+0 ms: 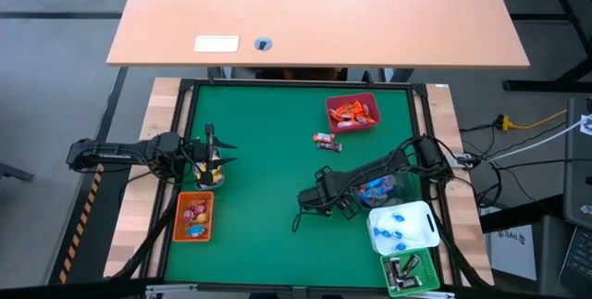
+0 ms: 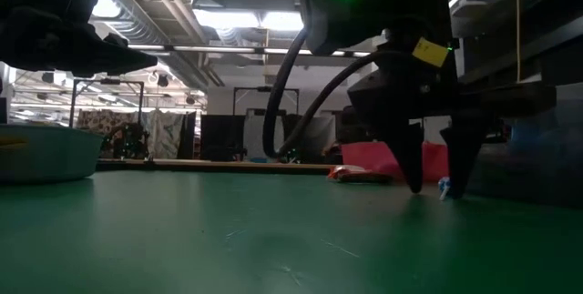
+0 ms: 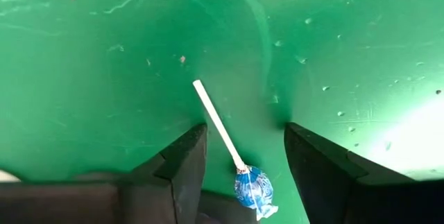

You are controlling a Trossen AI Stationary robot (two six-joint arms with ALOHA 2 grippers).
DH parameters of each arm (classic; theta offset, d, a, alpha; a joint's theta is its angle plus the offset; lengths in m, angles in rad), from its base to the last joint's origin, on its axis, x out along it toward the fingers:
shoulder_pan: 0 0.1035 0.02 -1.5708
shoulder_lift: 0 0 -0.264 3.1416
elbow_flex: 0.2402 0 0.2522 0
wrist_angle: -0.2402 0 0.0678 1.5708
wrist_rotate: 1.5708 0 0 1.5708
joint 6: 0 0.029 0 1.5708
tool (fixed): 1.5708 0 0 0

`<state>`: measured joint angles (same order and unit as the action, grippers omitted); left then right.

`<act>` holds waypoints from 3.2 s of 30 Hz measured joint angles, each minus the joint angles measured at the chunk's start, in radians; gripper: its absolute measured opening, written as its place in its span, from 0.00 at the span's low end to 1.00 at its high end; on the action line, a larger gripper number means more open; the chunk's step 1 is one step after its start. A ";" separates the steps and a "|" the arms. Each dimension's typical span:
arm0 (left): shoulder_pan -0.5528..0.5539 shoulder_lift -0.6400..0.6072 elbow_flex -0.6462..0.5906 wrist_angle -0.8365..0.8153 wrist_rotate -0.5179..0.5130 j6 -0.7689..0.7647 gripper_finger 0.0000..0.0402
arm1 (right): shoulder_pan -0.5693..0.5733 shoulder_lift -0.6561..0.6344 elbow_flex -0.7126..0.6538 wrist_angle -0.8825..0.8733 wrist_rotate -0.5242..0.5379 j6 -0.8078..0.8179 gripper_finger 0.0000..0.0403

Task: Sort candy
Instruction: Put the blue candy into the white bin, then put the brown chocolate bar into the green bin

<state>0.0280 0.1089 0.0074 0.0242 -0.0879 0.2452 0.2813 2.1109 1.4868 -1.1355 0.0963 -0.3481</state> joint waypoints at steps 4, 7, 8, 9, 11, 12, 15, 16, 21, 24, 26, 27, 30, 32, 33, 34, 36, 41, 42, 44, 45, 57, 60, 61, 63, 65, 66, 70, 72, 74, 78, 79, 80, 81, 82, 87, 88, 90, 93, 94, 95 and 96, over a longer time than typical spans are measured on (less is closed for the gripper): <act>0.000 0.000 0.000 0.000 0.000 0.000 0.35 | 0.000 0.001 -0.001 -0.002 -0.010 0.000 0.42; 0.000 0.000 0.000 0.000 0.000 0.000 0.35 | 0.000 0.001 -0.001 -0.003 -0.014 0.001 0.33; 0.000 0.000 0.000 0.000 0.000 0.000 0.35 | 0.000 0.001 -0.001 -0.004 -0.017 0.001 0.29; 0.000 0.000 0.000 0.000 0.000 0.000 0.35 | 0.000 0.001 -0.001 -0.005 -0.019 0.002 0.26; 0.000 0.000 0.000 0.000 0.000 0.000 0.35 | 0.000 0.001 -0.002 -0.005 -0.025 0.002 0.18; 0.000 0.000 0.000 0.000 0.000 0.000 0.35 | 0.000 0.001 -0.002 -0.004 -0.028 0.002 0.14; 0.000 0.000 0.000 0.000 0.000 0.000 0.35 | 0.000 0.001 -0.002 -0.002 -0.027 0.002 0.03; 0.000 0.000 0.000 0.000 0.000 0.000 0.35 | 0.000 0.001 -0.002 -0.002 -0.027 0.002 0.02; 0.000 0.000 0.000 0.000 0.000 0.000 0.35 | 0.000 0.002 -0.001 -0.001 -0.027 0.002 0.04; 0.000 0.000 0.000 0.000 0.000 0.000 0.35 | 0.000 0.006 0.021 -0.017 -0.028 0.002 0.01; 0.000 0.000 0.000 0.000 0.000 0.000 0.35 | 0.000 0.009 0.047 -0.009 -0.029 0.003 0.01; 0.000 0.000 0.000 0.000 0.000 0.000 0.35 | 0.000 0.009 0.065 -0.004 -0.029 0.003 0.02; 0.000 0.000 0.000 0.000 0.000 0.000 0.35 | 0.000 0.009 0.128 -0.025 -0.047 0.003 0.01; 0.000 0.000 0.000 0.000 0.000 0.000 0.35 | 0.000 0.009 0.178 -0.032 -0.091 0.009 0.01; 0.000 0.000 0.000 0.000 0.000 0.000 0.35 | 0.000 0.008 0.205 -0.039 -0.115 0.026 0.01; 0.000 0.000 0.000 0.000 0.000 0.000 0.35 | 0.000 0.008 0.234 -0.049 -0.136 0.048 0.01; 0.000 0.000 0.000 0.000 0.000 0.000 0.35 | 0.000 0.008 0.301 -0.090 -0.193 0.090 0.01; 0.000 0.000 0.000 0.000 0.000 0.000 0.35 | 0.006 0.005 0.466 -0.231 -0.371 0.226 0.00; 0.000 0.000 0.000 0.000 0.000 0.000 0.35 | 0.009 0.005 0.494 -0.263 -0.403 0.251 0.00; 0.000 0.000 0.000 0.000 0.000 0.000 0.35 | 0.025 0.004 0.535 -0.308 -0.455 0.290 0.00; 0.000 0.000 0.000 0.000 0.000 0.000 0.35 | 0.038 0.003 0.546 -0.322 -0.474 0.297 0.00; 0.000 0.000 0.000 0.000 0.000 0.000 0.35 | 0.248 -0.022 0.470 -0.436 -0.455 0.535 0.00; 0.000 0.000 0.000 0.000 0.000 0.000 0.35 | 0.299 -0.059 0.393 -0.439 -0.415 0.610 0.00; 0.000 0.000 0.000 0.000 0.000 0.000 0.35 | 0.313 -0.070 0.363 -0.438 -0.403 0.635 0.00; 0.000 0.000 0.000 0.000 0.000 0.000 0.35 | 0.338 -0.108 0.284 -0.432 -0.403 0.695 0.00; 0.000 0.000 0.000 0.000 0.000 0.000 0.35 | 0.356 -0.150 0.216 -0.438 -0.402 0.768 0.00; 0.000 0.000 0.000 0.000 0.000 0.000 0.35 | 0.362 -0.175 0.184 -0.436 -0.402 0.802 0.00; 0.000 0.000 0.000 0.000 0.000 0.000 0.35 | 0.388 -0.222 0.080 -0.436 -0.370 0.903 0.00; 0.000 0.000 0.000 0.000 0.000 0.000 0.35 | 0.396 -0.227 0.047 -0.436 -0.348 0.928 0.00; 0.000 0.000 0.000 0.000 0.000 0.000 0.35 | 0.401 -0.229 0.025 -0.435 -0.341 0.928 0.01; 0.000 0.000 0.000 0.000 0.000 0.000 0.35 | 0.397 -0.229 -0.010 -0.434 -0.340 0.932 0.08; 0.000 0.000 0.000 0.000 0.000 0.000 0.35 | 0.394 -0.229 -0.014 -0.436 -0.340 0.931 0.11; 0.000 0.000 0.000 0.000 0.000 0.000 0.35 | 0.392 -0.229 -0.016 -0.437 -0.341 0.931 0.14; 0.000 0.000 0.000 0.000 0.000 0.000 0.35 | 0.392 -0.229 -0.017 -0.436 -0.340 0.931 0.17; 0.000 0.000 0.000 0.000 0.000 0.000 0.35 | 0.392 -0.229 -0.017 -0.435 -0.340 0.931 0.20; 0.000 0.000 0.000 0.000 0.000 0.000 0.35 | 0.371 -0.229 -0.015 -0.435 -0.343 0.864 0.32; 0.000 0.000 0.000 0.000 0.000 0.000 0.35 | 0.362 -0.229 -0.014 -0.434 -0.343 0.856 0.33; 0.000 0.000 0.000 0.000 0.000 0.000 0.35 | 0.337 -0.229 -0.014 -0.435 -0.346 0.844 0.34; 0.000 0.000 0.000 0.000 0.000 0.000 0.35 | 0.284 -0.229 -0.014 -0.435 -0.387 0.840 0.34; 0.000 0.000 0.000 0.000 0.000 0.000 0.35 | 0.263 -0.229 -0.014 -0.436 -0.407 0.839 0.34; 0.000 0.000 0.000 0.000 0.000 0.000 0.35 | 0.242 -0.229 -0.014 -0.436 -0.428 0.836 0.34; 0.000 0.000 0.000 0.000 0.000 0.000 0.35 | 0.221 -0.229 -0.013 -0.436 -0.445 0.827 0.34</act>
<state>0.0280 0.1089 0.0071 0.0246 -0.0875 0.2451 0.5018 1.8820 1.4734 -1.5711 -0.3482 0.4789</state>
